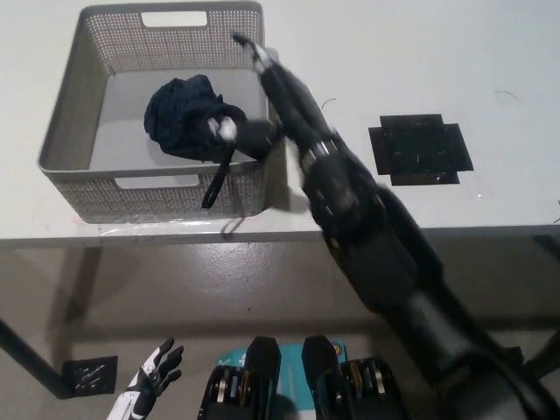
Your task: Use the right hand to pick up a umbrella on the right side and place it into a container on the lft side
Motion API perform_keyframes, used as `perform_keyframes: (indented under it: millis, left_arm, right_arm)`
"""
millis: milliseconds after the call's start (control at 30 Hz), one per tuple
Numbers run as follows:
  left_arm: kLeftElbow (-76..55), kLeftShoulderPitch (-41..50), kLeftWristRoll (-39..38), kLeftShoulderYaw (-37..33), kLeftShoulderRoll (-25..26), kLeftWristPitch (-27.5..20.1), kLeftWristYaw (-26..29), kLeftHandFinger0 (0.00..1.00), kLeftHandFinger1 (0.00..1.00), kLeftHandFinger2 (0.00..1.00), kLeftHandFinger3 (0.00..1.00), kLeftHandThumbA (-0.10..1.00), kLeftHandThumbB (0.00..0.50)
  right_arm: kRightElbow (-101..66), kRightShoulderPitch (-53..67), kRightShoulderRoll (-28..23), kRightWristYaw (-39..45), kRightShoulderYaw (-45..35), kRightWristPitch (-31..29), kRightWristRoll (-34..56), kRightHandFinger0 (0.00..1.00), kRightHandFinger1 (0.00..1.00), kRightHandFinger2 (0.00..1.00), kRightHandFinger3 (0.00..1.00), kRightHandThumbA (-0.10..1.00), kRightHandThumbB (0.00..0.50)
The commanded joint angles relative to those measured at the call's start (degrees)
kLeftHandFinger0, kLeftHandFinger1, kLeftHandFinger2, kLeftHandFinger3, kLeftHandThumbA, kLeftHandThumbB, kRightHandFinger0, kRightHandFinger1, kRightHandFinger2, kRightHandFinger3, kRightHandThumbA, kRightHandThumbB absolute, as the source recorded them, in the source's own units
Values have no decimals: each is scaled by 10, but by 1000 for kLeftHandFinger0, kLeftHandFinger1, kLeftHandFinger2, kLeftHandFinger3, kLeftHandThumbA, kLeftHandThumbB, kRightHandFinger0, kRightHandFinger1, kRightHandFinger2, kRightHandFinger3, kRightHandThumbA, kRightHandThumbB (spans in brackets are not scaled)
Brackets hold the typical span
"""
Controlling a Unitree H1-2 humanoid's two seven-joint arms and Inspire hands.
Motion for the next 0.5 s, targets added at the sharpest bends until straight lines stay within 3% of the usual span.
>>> perform_keyframes:
  millis: [0,67,100,167,233,333,467]
  left_arm:
    - [-3,11,-13,10,23,-19,-10,1000,1000,1000,1000,1000,24]
    - [3,9,-20,12,23,-19,-12,1000,1000,1000,1000,1000,29]
    - [6,8,-22,13,21,-18,-10,1000,1000,1000,1000,1000,39]
    - [11,6,-23,14,20,-19,-10,1000,1000,1000,1000,1000,38]
    - [14,9,-24,14,21,-21,-11,1000,1000,1000,1000,1000,39]
    - [17,13,-25,14,21,-21,-11,1000,1000,1000,1000,1000,32]
    - [25,10,-23,12,19,-26,-11,1000,1000,1000,1000,1000,33]
  right_arm:
    - [-658,279,-103,38,-137,-34,257,1000,1000,1000,1000,1000,289]
    - [-675,330,-106,23,-134,-67,263,1000,1000,1000,1000,1000,318]
    - [-682,350,-108,19,-131,-78,268,1000,1000,1000,1000,1000,404]
    - [-701,394,-112,9,-124,-98,273,1000,1000,1000,1000,1000,349]
    - [-715,419,-114,4,-117,-109,281,1000,1000,1000,1000,1000,372]
    - [-729,448,-123,4,-107,-129,306,1000,1000,1000,1000,1000,354]
    - [-723,485,-138,15,-102,-159,350,1000,1000,1000,1000,1000,397]
